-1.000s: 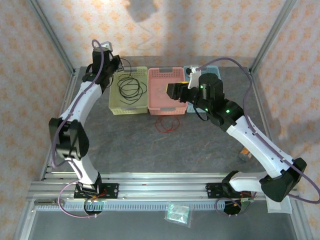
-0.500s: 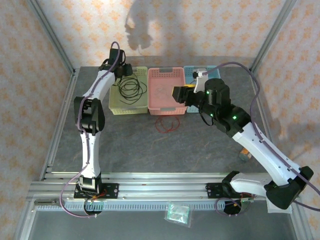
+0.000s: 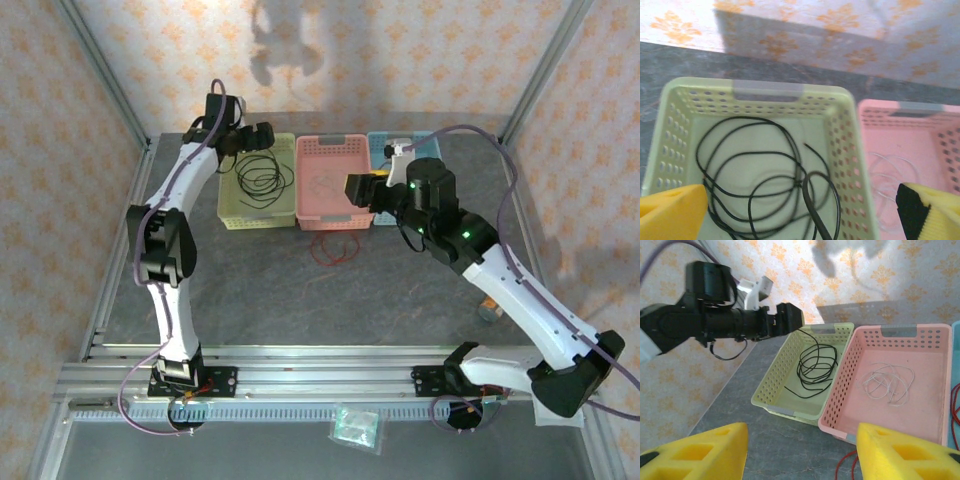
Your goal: Untangle the cables
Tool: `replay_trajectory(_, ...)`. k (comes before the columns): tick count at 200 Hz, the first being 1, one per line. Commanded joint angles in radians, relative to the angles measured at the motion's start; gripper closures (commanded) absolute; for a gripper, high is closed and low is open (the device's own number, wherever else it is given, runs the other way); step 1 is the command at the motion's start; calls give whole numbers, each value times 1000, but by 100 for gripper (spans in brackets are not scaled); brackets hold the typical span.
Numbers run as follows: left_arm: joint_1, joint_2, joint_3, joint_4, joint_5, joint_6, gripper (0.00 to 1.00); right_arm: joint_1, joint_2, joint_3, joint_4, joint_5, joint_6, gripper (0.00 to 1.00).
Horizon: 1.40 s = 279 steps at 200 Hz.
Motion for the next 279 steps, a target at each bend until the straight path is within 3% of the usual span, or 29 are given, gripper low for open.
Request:
replay_trajectory(1,15,-70,-74,53,209,13,1,-1,11,-12,21,13,-21,41)
replay_trajectory(32,32,-117,-188,127,396,-32,1,-1,11,-33,38,15,-18,41)
replay_trajectory(74,33,-203,-310,241,417,-67,1,-31,86,-117,139,-18,31,42)
replay_trajectory(113,38,-235,-340,292,408,-98,1,-76,256,-150,357,-240,130,44)
replay_trajectory(146,48,-258,-375,359,416,-152,3,-68,473,-43,500,-414,204,43)
replay_trajectory(205,54,-272,-359,396,428,-200,3,-38,787,183,649,-452,276,42)
replay_trajectory(240,55,-272,-360,409,440,-210,3,-17,919,332,643,-433,351,42)
replay_trajectory(279,57,-279,-372,445,450,-235,4,11,1041,528,455,-388,337,42)
